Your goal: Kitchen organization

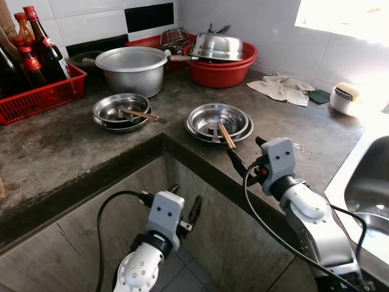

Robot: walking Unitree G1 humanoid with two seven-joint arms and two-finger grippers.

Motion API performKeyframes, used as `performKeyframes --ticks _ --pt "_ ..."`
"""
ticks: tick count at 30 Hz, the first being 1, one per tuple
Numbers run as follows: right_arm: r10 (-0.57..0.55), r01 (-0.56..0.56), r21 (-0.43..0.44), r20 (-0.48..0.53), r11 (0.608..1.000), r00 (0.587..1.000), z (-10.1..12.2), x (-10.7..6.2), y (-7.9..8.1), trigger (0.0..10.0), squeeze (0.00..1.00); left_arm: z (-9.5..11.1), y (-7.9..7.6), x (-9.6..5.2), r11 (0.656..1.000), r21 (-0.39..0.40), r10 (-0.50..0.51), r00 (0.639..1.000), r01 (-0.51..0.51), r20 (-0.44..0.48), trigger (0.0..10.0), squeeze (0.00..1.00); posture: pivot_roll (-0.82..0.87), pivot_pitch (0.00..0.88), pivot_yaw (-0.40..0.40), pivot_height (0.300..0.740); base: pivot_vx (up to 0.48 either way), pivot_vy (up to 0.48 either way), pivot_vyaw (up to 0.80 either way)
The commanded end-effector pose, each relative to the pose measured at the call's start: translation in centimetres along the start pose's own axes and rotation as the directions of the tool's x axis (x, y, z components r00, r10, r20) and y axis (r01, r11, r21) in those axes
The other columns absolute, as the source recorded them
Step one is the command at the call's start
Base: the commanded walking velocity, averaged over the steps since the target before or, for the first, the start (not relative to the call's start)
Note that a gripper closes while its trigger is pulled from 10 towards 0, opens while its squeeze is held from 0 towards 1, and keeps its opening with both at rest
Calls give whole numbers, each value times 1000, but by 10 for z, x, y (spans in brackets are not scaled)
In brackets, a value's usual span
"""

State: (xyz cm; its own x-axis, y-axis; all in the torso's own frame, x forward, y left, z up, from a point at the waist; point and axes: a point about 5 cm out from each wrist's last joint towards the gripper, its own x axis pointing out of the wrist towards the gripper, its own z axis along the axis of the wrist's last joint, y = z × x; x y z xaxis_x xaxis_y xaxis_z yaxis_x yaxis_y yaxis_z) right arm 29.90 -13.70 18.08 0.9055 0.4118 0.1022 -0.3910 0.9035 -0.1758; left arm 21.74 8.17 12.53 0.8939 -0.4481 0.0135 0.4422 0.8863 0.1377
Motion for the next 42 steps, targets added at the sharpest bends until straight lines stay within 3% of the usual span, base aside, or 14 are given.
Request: performKeyframes --ticks 1,23,34,35,36,38,39,40,41,42 --pt "17 -17 -10 17 1000 1000 3 4 3 10000 0 4 -1 0 1000 -1 -12 1000 12 26 10000 0 118 17 -56 740 0 0 0" --pt "48 -50 37 51 998 998 7 20 12 10000 0 6 -2 0 1000 -5 -14 999 14 34 10000 0 122 36 -61 740 0 0 0" --pt "35 -38 42 50 998 998 6 24 12 10000 0 13 -7 0 999 -30 -40 996 43 82 10000 0 122 37 -61 740 0 0 0" --pt "35 -37 44 51 998 998 7 24 12 9216 0 13 -7 0 999 -30 -41 996 43 82 10000 0 122 37 -61 740 0 0 0" --pt "35 -38 45 52 998 998 7 24 12 9216 0 13 -7 0 999 -30 -41 996 44 82 10000 0 122 37 -61 740 0 0 0" --pt "33 -36 46 56 998 998 7 25 11 7294 0 12 -7 0 999 -31 -41 996 43 81 10000 0 123 35 -59 740 0 0 0" --pt "31 -34 48 55 998 998 7 26 11 4588 0 12 -7 0 999 -32 -42 996 45 81 10000 0 122 36 -62 740 0 0 0" --pt "31 -33 46 55 998 998 7 26 11 980 0 12 -7 0 998 -32 -42 996 45 81 10000 0 123 37 -63 740 0 0 0" --pt "30 -33 51 54 998 998 7 26 11 0 0 12 -7 0 998 -32 -43 996 45 80 10000 0 124 36 -64 740 0 0 0" --pt "29 -32 55 54 998 998 7 27 11 0 0 12 -7 0 998 -31 -43 996 45 80 10000 0 124 36 -64 740 0 0 0"
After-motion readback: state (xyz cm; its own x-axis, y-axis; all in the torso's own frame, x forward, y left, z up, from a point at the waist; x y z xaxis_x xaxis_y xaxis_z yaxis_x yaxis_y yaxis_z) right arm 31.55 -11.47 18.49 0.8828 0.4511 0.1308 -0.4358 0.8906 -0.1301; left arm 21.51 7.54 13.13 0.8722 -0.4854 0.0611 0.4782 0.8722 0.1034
